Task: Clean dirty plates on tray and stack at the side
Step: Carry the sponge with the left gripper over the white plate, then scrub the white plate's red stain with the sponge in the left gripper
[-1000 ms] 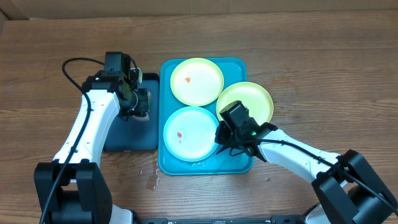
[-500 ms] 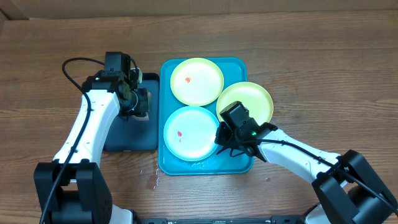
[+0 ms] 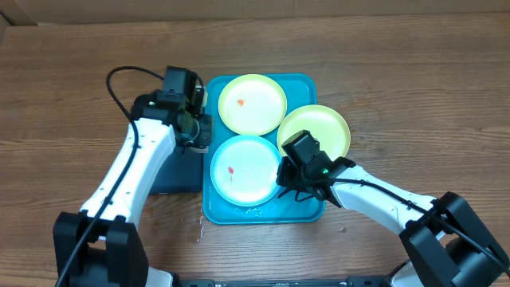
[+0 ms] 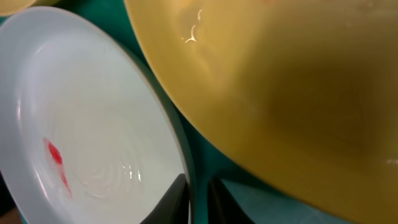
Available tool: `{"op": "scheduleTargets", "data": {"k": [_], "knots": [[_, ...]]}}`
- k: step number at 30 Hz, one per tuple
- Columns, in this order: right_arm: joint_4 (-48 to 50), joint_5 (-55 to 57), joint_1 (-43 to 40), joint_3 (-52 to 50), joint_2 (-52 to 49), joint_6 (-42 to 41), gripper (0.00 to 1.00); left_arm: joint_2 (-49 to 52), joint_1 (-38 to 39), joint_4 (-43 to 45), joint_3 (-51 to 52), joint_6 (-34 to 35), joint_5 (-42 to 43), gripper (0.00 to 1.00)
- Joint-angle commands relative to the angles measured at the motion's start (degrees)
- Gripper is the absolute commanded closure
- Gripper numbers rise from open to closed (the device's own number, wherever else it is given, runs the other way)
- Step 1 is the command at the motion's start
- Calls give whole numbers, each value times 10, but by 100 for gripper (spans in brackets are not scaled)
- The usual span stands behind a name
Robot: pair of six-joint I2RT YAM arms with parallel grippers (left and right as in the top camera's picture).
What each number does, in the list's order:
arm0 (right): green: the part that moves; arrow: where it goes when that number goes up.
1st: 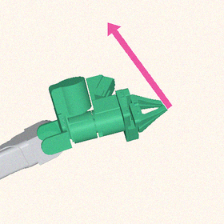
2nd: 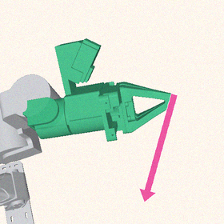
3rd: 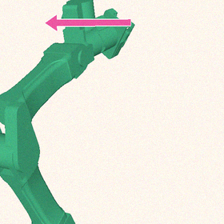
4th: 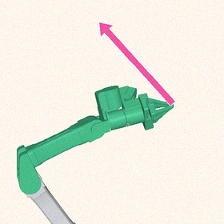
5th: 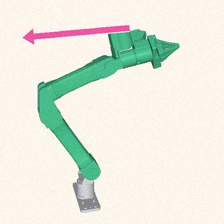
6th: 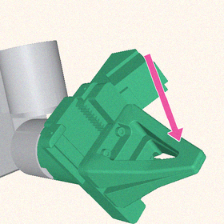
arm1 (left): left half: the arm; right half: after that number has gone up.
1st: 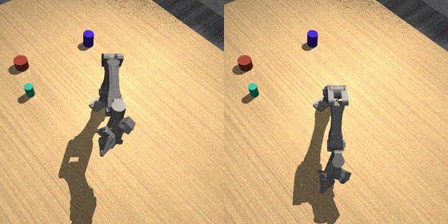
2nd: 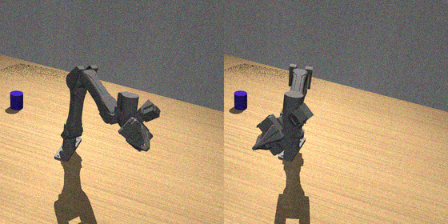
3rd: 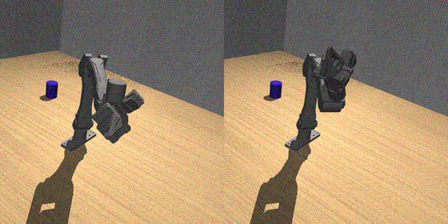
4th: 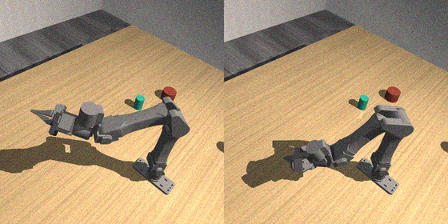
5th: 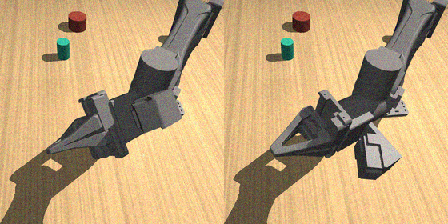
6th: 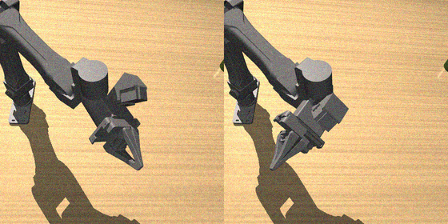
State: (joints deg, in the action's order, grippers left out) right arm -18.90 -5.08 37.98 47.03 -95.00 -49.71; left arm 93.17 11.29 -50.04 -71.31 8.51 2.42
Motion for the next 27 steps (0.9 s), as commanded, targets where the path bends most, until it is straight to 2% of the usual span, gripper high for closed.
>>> {"op": "scheduleTargets", "data": {"k": [1,4,7,10,15,20,27], "knots": [[7,5,3,-1,5,2,79,-31,7,-10,-12,25,50,96],[11,5,3,-1,5,2,81,-36,7,-30,-12,33,94,96],[10,5,3,-1,5,2,91,-35,8,-58,-12,42,110,96],[10,5,3,-1,5,2,96,-35,15,-82,-10,44,110,96],[11,5,3,-1,5,2,96,-35,33,-73,15,71,107,96],[11,5,3,-1,5,2,96,-34,58,-24,64,87,104,96],[11,5,3,-1,5,2,96,-25,65,26,94,99,53,96]]}}
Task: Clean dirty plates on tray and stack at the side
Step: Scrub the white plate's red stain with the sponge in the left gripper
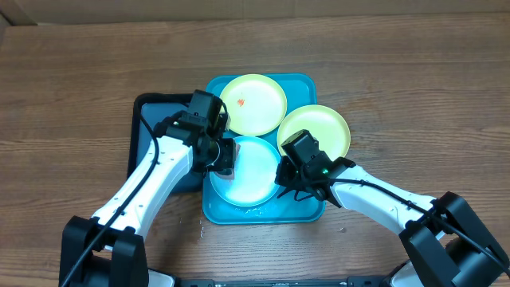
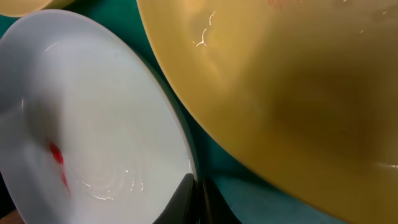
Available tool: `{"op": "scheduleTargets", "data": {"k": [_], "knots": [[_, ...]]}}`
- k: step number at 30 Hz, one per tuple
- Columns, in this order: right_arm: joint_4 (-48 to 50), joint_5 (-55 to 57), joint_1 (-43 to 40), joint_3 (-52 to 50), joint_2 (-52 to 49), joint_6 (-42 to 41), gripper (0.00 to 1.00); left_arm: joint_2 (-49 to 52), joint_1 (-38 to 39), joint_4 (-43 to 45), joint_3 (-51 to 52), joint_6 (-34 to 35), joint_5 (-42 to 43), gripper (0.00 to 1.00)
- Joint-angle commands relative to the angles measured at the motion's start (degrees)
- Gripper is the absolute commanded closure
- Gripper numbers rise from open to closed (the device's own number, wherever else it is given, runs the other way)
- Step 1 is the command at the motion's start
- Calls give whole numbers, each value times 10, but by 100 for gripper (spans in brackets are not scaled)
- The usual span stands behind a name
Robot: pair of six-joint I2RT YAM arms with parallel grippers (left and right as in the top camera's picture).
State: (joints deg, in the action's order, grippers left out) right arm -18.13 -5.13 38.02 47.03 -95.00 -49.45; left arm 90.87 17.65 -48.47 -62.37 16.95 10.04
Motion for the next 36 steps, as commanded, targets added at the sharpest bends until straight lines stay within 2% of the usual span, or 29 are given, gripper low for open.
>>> {"op": "scheduleTargets", "data": {"k": [1,7,9,14,16,19,36], "knots": [[3,6,2,-1,5,-1,96,1,2,12,5,15,-27,96],[5,6,2,-1,5,-1,96,23,15,13,12,15,-28,96],[9,6,2,-1,5,-1,91,34,22,12,12,15,-27,96],[8,6,2,-1,5,-1,88,45,26,15,12,12,-27,96],[8,6,2,-1,5,-1,89,45,26,14,12,12,-26,96],[8,6,2,-1,5,-1,96,45,26,9,12,10,-28,96],[7,6,2,-1,5,-1,96,48,26,7,13,-7,-75,96]]}}
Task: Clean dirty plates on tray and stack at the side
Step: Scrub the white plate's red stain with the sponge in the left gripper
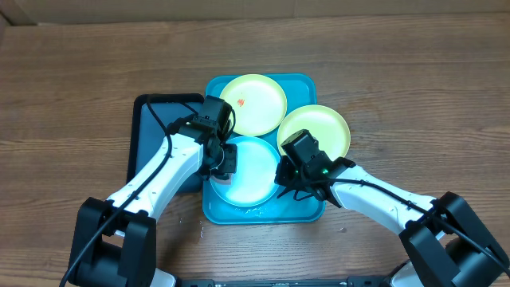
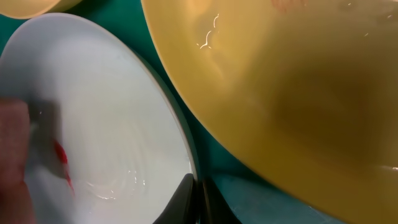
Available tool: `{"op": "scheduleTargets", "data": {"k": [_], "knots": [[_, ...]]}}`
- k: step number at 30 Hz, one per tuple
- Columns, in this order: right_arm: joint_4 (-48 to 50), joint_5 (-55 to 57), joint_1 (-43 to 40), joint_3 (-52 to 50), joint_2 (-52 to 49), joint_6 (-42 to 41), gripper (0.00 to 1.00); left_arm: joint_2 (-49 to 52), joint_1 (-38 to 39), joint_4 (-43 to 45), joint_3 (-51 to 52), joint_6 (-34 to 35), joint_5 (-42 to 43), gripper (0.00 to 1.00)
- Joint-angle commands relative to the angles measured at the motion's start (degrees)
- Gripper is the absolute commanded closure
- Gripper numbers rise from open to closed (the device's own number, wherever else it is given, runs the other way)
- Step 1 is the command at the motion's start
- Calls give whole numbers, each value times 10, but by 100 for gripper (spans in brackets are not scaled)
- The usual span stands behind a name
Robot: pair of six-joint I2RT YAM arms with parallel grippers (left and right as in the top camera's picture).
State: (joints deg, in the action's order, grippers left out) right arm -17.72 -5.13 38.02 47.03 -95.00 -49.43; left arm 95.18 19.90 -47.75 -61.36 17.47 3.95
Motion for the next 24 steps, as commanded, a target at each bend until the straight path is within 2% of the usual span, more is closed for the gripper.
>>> {"op": "scheduleTargets", "data": {"k": [1,13,24], "knots": [[3,6,2,-1,5,-1,96,5,4,0,3,-12,-14,96],[3,6,2,-1,5,-1,96,5,4,65,59,-12,-7,96],[4,5,2,-1,5,-1,96,12,4,82,99,-8,7,96]]}}
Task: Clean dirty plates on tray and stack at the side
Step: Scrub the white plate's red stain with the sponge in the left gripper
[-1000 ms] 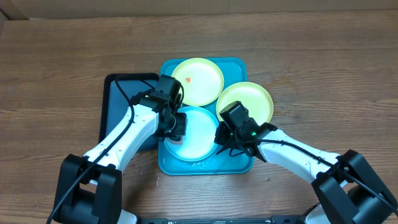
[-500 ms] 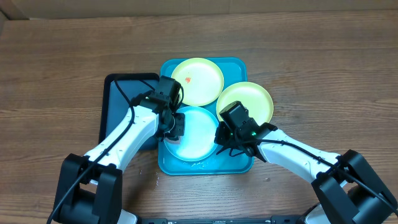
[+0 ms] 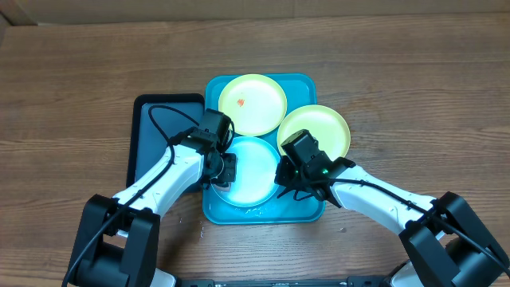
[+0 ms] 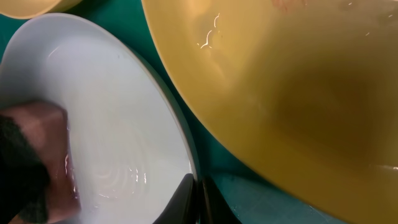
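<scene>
A teal tray (image 3: 307,209) holds three plates. My right gripper (image 4: 198,199) is shut on the right rim of the pale blue-white plate (image 3: 253,171) at the front. My left gripper (image 3: 222,169) presses a brown sponge (image 4: 46,140) onto that plate's left side, which looks wet in the right wrist view. No red mark shows on the plate around the sponge. At the back lies a yellow-green plate (image 3: 252,104) with a small red stain (image 3: 241,101). A second yellow-green plate (image 3: 319,127) rests on the tray's right edge, above my right gripper.
A dark flat tray (image 3: 159,119) lies on the wooden table just left of the teal tray, partly under my left arm. The left arm's cable loops over it. The table's back edge runs along the top of the overhead view.
The sponge was at the plate's left edge beside a red streak; now it covers that spot and the streak no longer shows. My left gripper has shifted slightly towards the front. The right gripper has not moved.
First my left gripper was over the dark tray and my right fingers stood slightly apart around the pale plate's rim. Then the right gripper was shut on the rim and the left was at the plate's edge. The sponge then reached the red streak and now covers it.
</scene>
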Available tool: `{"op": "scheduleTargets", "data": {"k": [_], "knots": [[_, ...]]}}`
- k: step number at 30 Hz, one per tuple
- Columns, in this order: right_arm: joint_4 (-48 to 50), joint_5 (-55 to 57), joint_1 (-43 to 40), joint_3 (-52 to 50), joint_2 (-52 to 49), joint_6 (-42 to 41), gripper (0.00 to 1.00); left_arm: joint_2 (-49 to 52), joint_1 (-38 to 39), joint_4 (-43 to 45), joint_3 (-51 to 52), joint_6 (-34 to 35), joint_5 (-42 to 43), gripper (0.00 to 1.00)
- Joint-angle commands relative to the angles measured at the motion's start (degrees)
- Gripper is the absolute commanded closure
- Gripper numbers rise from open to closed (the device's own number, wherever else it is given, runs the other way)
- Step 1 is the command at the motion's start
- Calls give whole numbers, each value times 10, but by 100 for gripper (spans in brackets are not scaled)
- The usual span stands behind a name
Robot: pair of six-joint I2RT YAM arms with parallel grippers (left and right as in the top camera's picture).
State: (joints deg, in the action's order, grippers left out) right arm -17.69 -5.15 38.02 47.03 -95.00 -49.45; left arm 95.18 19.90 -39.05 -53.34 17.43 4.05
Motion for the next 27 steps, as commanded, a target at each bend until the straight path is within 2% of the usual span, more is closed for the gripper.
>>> {"op": "scheduleTargets", "data": {"k": [1,12,22,27], "knots": [[4,5,2,-1,5,-1,96,16,4,-4,19,-7,7,96],[5,-1,2,-1,5,-1,96,56,4,9,16,-8,83,96],[5,-1,2,-1,5,-1,96,56,-5,59,5,-12,278,96],[4,-2,2,-1,5,-1,95,50,-21,7,-55,-27,280,96]]}}
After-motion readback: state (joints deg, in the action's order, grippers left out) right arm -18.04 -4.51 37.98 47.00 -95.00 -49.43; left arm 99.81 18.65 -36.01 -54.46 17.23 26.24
